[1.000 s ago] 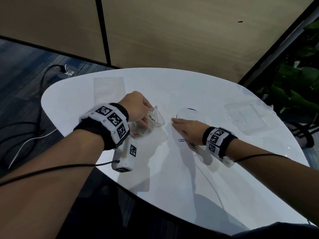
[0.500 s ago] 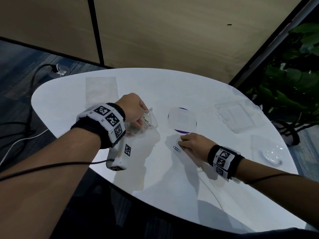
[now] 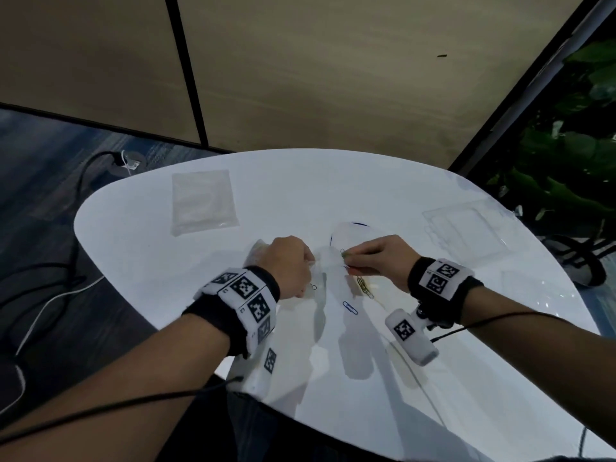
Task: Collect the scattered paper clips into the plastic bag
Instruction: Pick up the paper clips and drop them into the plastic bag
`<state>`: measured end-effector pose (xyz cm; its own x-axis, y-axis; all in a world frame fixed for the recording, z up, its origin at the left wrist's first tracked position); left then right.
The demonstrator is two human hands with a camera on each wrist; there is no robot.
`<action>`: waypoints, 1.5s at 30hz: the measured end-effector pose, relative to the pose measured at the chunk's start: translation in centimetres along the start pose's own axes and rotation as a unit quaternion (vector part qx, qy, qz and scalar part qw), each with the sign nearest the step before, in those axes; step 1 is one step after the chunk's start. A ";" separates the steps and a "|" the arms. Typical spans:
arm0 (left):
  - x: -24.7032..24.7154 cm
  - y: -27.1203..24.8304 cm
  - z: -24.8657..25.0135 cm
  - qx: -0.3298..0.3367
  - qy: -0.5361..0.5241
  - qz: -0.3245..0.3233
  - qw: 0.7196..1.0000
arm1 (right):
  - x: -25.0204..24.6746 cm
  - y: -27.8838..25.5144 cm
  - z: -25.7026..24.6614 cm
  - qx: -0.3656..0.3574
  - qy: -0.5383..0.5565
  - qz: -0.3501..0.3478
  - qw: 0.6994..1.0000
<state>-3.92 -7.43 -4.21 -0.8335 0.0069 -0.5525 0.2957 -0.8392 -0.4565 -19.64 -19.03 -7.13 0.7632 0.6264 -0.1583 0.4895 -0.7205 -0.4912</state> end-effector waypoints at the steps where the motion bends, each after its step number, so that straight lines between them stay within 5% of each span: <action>1: 0.0 0.0 0.1 0.007 -0.009 0.001 1.000 | 1.0 -0.4 -0.6 -0.001 0.016 -0.028 0.999; 6: -0.6 -0.4 0.4 0.031 -0.050 0.019 0.998 | 4.2 -1.6 -1.9 -0.046 -0.072 -0.071 0.994; 12: -2.7 0.0 0.4 0.041 -0.101 0.041 0.993 | 5.1 -2.5 -5.6 -0.157 -0.305 -0.035 0.939; 19: -4.9 0.3 -0.1 0.021 -0.200 0.028 0.979 | 2.0 -1.5 -6.2 -0.154 -0.193 0.018 0.969; 22: -5.4 0.0 -0.2 0.025 -0.203 0.026 0.979 | -0.8 -0.3 -3.2 -0.085 -0.409 0.095 0.904; 24: -5.6 -0.1 -0.2 0.026 -0.200 0.023 0.979 | -1.0 -0.5 0.3 -0.041 -0.515 0.073 0.853; 28: -6.2 -0.2 -0.3 0.033 -0.190 0.022 0.981 | 2.3 -2.7 5.6 -0.101 -0.580 0.010 0.809; 35: -6.2 -0.6 0.0 0.042 -0.171 0.014 0.984 | 5.3 -3.8 6.5 -0.132 -0.647 0.029 0.750; 38: -5.9 -0.6 -0.2 0.039 -0.153 0.005 0.987 | 5.1 -3.0 5.7 -0.110 -0.639 0.047 0.760; 45: -2.6 -1.7 0.5 0.046 -0.085 -0.053 0.994 | 3.2 -1.8 3.4 0.001 -0.504 0.076 0.861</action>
<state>-2.53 -6.35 -1.66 -0.9267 0.0130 -0.3756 0.1643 -0.8849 -0.4359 -19.55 -14.73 -9.67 0.0652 0.4660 -0.8824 0.4146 -0.8169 -0.4008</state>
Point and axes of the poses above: each hand's wrist, its own y-axis towards the middle knuckle, its own x-axis out of the palm, z = x × y, the point moved 7 cm from there along y, towards the middle knuckle, and after that the axes turned 1 degree about -y, right-handed, at the moved point
